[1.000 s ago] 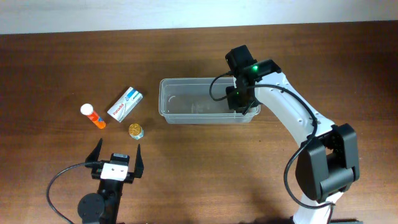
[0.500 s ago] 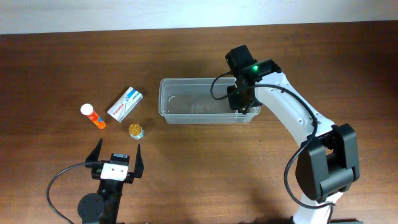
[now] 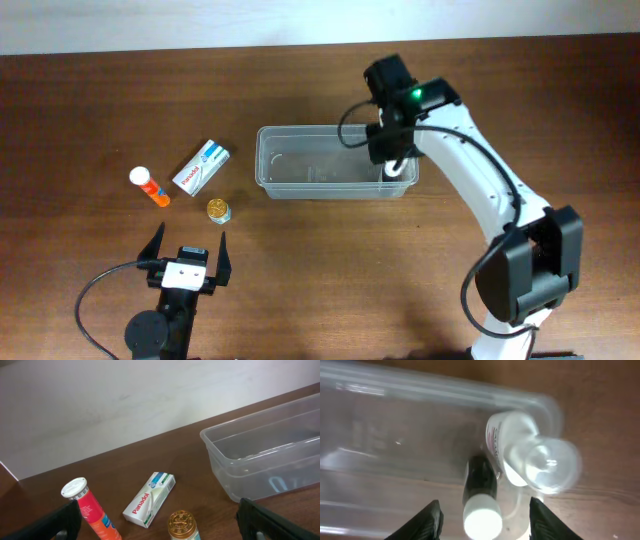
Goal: Pack container
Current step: 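Release the bottle and raise right gripper away to the side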
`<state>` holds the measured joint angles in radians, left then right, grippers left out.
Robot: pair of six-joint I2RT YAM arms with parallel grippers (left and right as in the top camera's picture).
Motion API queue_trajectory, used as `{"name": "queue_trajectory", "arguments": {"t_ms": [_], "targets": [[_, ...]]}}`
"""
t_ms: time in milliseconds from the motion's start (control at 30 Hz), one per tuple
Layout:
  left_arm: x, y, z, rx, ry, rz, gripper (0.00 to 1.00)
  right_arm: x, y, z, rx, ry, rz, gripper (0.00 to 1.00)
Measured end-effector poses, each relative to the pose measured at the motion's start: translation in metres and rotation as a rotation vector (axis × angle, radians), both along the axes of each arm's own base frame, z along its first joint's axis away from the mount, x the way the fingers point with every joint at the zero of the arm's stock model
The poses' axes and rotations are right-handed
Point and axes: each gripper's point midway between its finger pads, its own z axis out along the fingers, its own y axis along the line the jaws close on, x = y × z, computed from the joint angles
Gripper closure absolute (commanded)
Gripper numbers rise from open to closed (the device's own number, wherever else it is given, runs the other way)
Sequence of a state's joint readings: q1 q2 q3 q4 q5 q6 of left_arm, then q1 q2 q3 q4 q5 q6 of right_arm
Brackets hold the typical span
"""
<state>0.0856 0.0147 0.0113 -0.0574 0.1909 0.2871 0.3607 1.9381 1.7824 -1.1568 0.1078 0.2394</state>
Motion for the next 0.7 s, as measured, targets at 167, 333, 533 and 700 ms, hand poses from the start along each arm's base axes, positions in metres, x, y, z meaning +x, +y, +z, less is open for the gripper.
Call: {"name": "queue_trajectory", "arguments": {"t_ms": [167,333,533,700], "targets": [[0.0,0.0,0.0,0.0,0.0,0.0,0.0,0.003,-0.001,0.058,0.027,-0.073,-0.005,0.46],[0.0,0.0,0.0,0.0,0.0,0.0,0.01,0.001,-0.023,0.106,0.023,-0.149,-0.053,0.3],[0.0,0.0,0.0,0.0,0.0,0.0,0.01,0.006,-0.101,0.119,-0.006,-0.162,-0.254,0.1],[0.0,0.0,0.0,0.0,0.0,0.0,0.0,0.001,-0.177,0.118,-0.016,-0.15,-0.481,0.01]]}}
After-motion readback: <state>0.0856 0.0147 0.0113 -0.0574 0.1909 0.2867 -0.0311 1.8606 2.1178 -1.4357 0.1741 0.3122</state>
